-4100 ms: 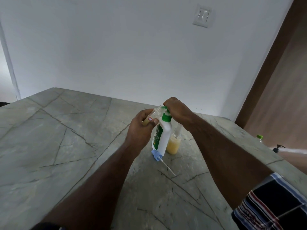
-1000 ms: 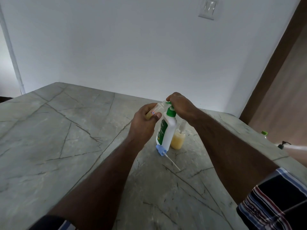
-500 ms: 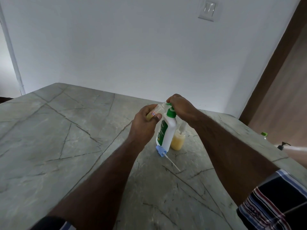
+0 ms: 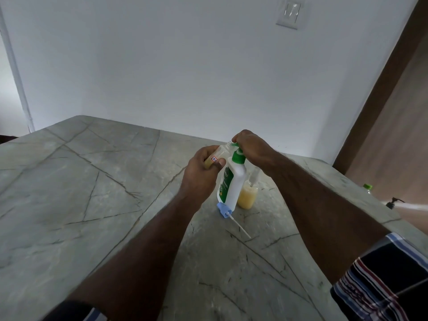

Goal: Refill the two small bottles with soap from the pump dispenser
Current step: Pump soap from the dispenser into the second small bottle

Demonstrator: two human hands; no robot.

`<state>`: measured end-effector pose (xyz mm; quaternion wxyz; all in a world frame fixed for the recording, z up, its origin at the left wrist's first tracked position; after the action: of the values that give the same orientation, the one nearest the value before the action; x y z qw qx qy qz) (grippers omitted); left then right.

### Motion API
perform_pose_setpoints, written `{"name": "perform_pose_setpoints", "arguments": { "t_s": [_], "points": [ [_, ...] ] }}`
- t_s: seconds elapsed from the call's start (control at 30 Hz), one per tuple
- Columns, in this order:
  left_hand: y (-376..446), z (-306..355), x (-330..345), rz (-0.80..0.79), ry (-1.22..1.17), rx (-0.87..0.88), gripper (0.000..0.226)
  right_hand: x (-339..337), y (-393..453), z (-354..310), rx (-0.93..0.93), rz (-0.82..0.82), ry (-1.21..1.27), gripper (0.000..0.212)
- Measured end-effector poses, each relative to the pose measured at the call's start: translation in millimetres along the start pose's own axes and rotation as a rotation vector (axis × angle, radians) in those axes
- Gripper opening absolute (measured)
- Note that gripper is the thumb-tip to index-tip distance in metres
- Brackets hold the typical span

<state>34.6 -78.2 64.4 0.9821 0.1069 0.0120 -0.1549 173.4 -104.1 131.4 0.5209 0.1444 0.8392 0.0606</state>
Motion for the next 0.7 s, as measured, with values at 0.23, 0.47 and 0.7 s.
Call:
{"name": "perform_pose_setpoints", "arguments": {
  "t_s": [0.23,0.47,0.7],
  "points": [
    [0.2,-5.0,1.6,0.004,0.022,-0.022,0.028,6.7,-5.1,0.0,-0.028,-0.015,-0.029,0.036],
    [0.0,-1.7,1.6,-0.016,-0.012,-0.017,0.028,-1.7,-2.7,-4.9,-0.015,-0.014,-0.043,0.037],
    [0.9,-4.7,2.7,-0.011,0.001,-0.029,0.028,5.9,-5.6,-1.4,-0.027,-0.007,-0.003,0.038]
  ]
}}
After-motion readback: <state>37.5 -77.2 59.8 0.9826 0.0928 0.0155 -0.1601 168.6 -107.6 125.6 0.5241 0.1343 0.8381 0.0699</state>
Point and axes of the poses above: each hand's wrist, its own y-axis towards the middle knuckle, its own x-axis out of the palm, z = x × y, the point moved 8 cm from there along y, towards the middle knuckle, and after that the axes turned 14 degrees about -x, right-handed, at the moved point
